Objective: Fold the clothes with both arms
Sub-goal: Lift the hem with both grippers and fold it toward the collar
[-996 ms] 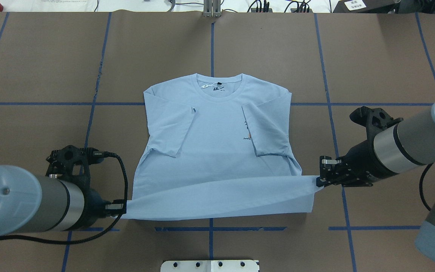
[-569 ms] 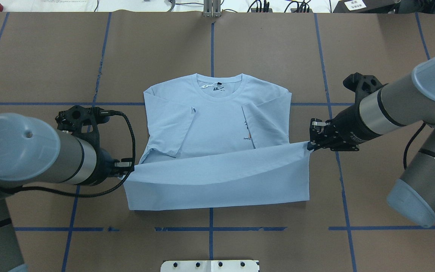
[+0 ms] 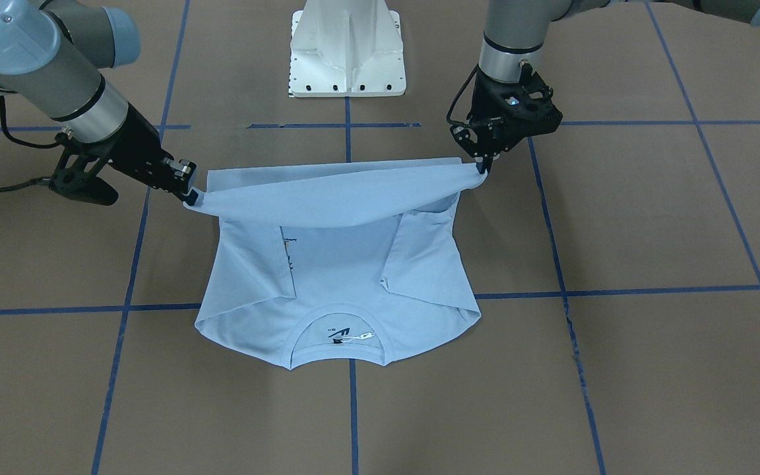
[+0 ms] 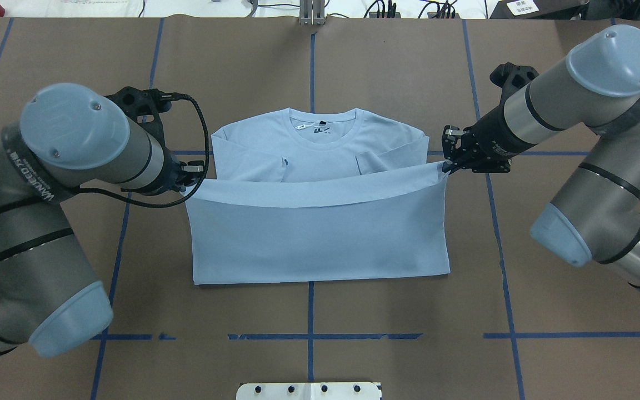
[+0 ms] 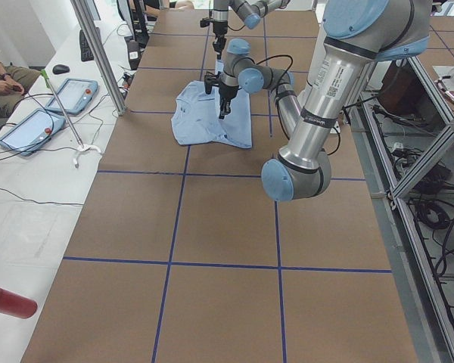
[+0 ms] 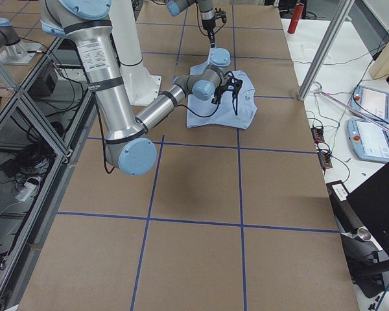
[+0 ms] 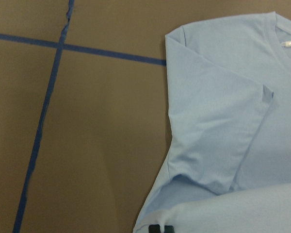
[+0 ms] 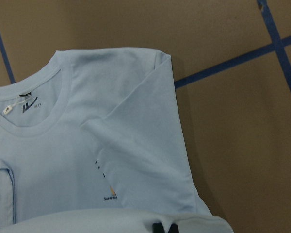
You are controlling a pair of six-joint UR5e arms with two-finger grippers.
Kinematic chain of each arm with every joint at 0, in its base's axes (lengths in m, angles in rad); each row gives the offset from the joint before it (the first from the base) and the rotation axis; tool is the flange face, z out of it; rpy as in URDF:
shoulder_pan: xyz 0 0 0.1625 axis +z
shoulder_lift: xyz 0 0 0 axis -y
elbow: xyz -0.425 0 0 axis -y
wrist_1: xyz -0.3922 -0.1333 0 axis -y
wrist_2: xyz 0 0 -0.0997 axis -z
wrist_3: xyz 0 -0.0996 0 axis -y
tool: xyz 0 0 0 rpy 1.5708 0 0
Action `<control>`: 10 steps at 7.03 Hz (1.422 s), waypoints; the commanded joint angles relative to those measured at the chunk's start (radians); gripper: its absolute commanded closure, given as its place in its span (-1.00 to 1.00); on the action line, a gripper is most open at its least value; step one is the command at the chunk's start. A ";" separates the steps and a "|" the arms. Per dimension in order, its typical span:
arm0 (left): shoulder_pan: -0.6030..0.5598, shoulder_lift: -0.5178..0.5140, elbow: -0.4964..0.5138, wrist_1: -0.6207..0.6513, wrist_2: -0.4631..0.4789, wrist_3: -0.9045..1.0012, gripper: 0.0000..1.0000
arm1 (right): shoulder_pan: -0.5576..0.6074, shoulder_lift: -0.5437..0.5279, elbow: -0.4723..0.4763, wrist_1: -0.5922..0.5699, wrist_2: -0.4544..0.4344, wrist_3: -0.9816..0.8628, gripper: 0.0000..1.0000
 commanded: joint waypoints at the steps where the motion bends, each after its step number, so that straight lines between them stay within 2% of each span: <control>1: -0.069 -0.065 0.219 -0.187 0.001 0.011 1.00 | 0.031 0.128 -0.179 0.003 -0.023 -0.008 1.00; 4: -0.097 -0.118 0.483 -0.413 0.006 0.011 1.00 | 0.047 0.252 -0.384 0.006 -0.052 -0.022 1.00; 5: -0.100 -0.132 0.548 -0.447 0.007 0.011 1.00 | 0.057 0.251 -0.440 0.103 -0.052 -0.019 1.00; 6: -0.110 -0.133 0.570 -0.464 0.016 0.011 1.00 | 0.065 0.252 -0.508 0.142 -0.052 -0.020 1.00; 7: -0.114 -0.134 0.581 -0.466 0.023 0.013 1.00 | 0.071 0.253 -0.533 0.179 -0.052 -0.020 1.00; 10: -0.114 -0.142 0.588 -0.475 0.023 0.011 1.00 | 0.071 0.268 -0.538 0.181 -0.054 -0.020 1.00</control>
